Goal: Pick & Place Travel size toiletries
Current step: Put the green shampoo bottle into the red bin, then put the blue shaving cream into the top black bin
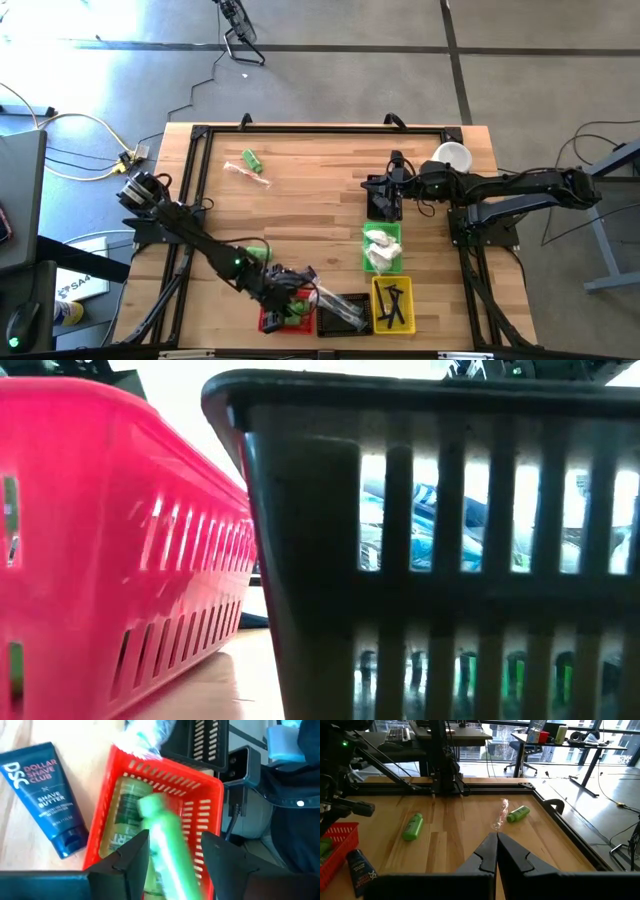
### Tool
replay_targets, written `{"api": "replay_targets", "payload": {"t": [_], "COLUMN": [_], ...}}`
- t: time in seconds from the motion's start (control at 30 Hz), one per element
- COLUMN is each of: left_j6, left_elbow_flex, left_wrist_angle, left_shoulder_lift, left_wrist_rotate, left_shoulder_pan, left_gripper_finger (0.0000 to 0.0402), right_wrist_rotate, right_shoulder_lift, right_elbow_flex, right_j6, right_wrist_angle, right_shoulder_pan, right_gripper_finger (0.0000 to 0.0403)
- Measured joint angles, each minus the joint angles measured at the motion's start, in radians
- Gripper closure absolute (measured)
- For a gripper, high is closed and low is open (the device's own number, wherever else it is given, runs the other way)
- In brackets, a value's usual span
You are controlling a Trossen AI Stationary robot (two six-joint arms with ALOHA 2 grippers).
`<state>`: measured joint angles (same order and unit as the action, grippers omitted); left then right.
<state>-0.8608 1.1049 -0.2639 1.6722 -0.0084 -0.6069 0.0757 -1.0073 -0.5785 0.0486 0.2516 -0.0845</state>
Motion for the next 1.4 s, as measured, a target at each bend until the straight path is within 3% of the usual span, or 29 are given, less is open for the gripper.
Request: {"api": "replay_targets", "payload": {"t": [0.37, 0.7, 0.87, 1.13, 1.33, 1.4], "left_j6": [0.055, 0.180, 0.266, 0.368, 0.522, 0.529], "left_elbow_flex": [0.000, 0.000, 0.000, 0.000, 0.001, 0.001], "left_wrist_angle": [0.000, -0.008, -0.029, -0.052, -0.130, -0.187], "left_shoulder_lift": [0.000, 0.000, 0.000, -0.019, -0.068, -0.077], "left_wrist_rotate": [0.093, 0.293, 0.319, 0.319, 0.204, 0.184], "left_shoulder_pan": [0.050, 0.157, 0.198, 0.231, 0.271, 0.293], "left_gripper_finger": [0.0224, 0.0224, 0.0227, 0.0307, 0.0389, 0.0396], "right_wrist_rotate": [0.000, 0.000, 0.000, 0.000, 0.000, 0.000], "right_shoulder_lift": [0.000, 0.000, 0.000, 0.000, 0.000, 0.000], "right_elbow_flex": [0.000, 0.000, 0.000, 0.000, 0.000, 0.000], "right_j6": [0.000, 0.000, 0.007, 0.008, 0.008, 0.008], "right_wrist_angle": [0.000, -0.012, -0.012, -0.015, -0.015, -0.015], "right_shoulder_pan": [0.000, 0.000, 0.000, 0.000, 0.000, 0.000], "right_gripper_finger": [0.0401, 0.0401, 0.0401, 0.0401, 0.0401, 0.0401]}}
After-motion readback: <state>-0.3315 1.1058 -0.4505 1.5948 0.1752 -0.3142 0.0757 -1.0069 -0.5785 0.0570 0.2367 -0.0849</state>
